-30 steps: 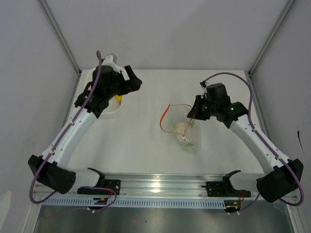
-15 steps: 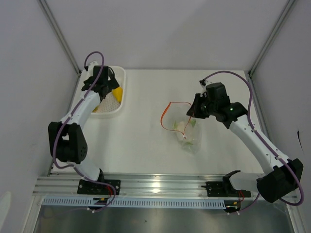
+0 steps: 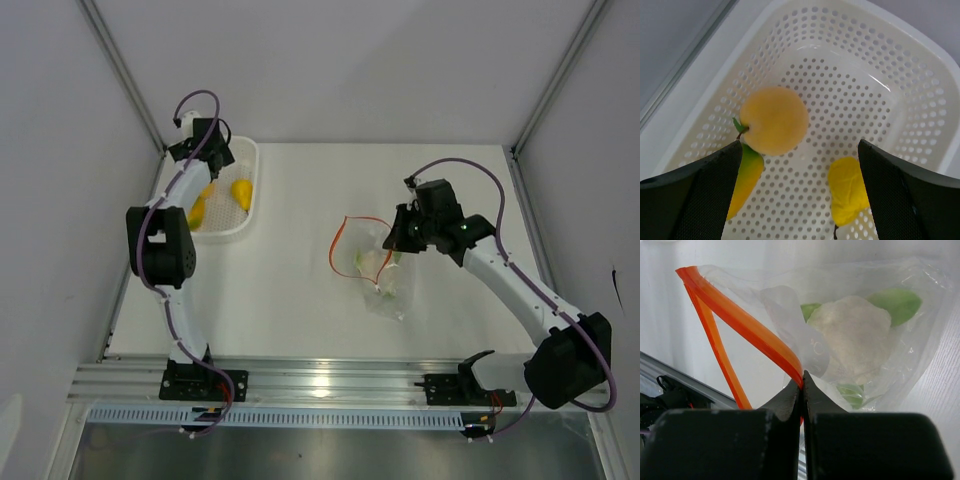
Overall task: Place the food in the zip-top bag and seal the zipper
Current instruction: Pick up the fake fruit from the bin.
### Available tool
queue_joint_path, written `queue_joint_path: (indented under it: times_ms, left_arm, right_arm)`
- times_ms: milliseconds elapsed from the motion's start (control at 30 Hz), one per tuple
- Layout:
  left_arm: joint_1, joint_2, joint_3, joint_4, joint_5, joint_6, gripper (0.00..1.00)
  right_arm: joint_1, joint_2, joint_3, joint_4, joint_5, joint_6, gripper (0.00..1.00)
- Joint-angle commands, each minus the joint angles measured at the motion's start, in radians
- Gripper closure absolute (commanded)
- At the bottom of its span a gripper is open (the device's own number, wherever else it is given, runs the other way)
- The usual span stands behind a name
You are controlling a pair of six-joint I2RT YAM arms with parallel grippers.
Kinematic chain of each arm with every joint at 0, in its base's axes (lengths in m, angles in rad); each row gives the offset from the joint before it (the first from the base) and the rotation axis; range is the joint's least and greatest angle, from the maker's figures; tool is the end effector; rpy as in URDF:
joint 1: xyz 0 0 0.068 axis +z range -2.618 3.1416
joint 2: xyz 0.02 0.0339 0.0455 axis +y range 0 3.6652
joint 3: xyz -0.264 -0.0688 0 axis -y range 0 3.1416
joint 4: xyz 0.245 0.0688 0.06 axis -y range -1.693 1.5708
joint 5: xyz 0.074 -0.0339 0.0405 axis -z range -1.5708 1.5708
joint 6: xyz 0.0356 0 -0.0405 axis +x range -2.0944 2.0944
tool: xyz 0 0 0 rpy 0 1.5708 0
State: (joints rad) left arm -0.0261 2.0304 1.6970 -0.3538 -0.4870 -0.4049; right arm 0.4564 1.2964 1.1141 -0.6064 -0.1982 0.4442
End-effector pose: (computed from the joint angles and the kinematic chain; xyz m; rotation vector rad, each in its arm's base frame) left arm 0.4701 0.0044 0.2597 -0.6581 2.0806 0.3068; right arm 0.2456 0.1284 0.3050 -0.1149 2.4394 0.6563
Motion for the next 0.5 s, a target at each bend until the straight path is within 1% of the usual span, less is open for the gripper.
queue_joint_path:
  times_ms: [0, 33, 67, 167, 200, 233, 300, 467]
  left_arm:
    - [0.023, 0.066, 0.158, -0.032, 0.025, 0.078, 0.02]
    - [0.023, 0.109, 0.182, -0.063, 0.027, 0.074, 0.02]
    - [0.055, 0.128, 0.222, -0.114, 0.024, 0.061, 0.03]
    - [0.072, 0.166, 0.233, -0.125, 0.045, 0.057, 0.03]
    - [0.078, 0.175, 0.263, -0.149, 0.086, 0.052, 0.04]
    - [0.081, 0.185, 0.277, -0.168, 0.094, 0.040, 0.05]
    - [0.091, 0.206, 0.320, -0.230, 0.090, 0.012, 0.06]
    - [0.109, 0.221, 0.311, -0.272, 0.168, -0.061, 0.07]
  right_arm:
    - [0.004, 0.001, 0.000, 0.040, 0.011, -0.019, 1.00]
    - [0.002, 0.007, 0.000, 0.043, 0.010, -0.019, 1.00]
    - [0.004, 0.010, 0.000, 0.045, 0.006, -0.019, 1.00]
    - [0.004, 0.021, -0.003, 0.056, 0.002, -0.016, 1.00]
    - [0.004, 0.024, -0.005, 0.059, 0.000, -0.016, 1.00]
    - [0.002, 0.026, -0.008, 0.062, -0.001, -0.016, 1.00]
    - [0.002, 0.030, -0.010, 0.063, -0.001, -0.016, 1.00]
    - [0.001, 0.032, -0.020, 0.080, -0.003, -0.012, 1.00]
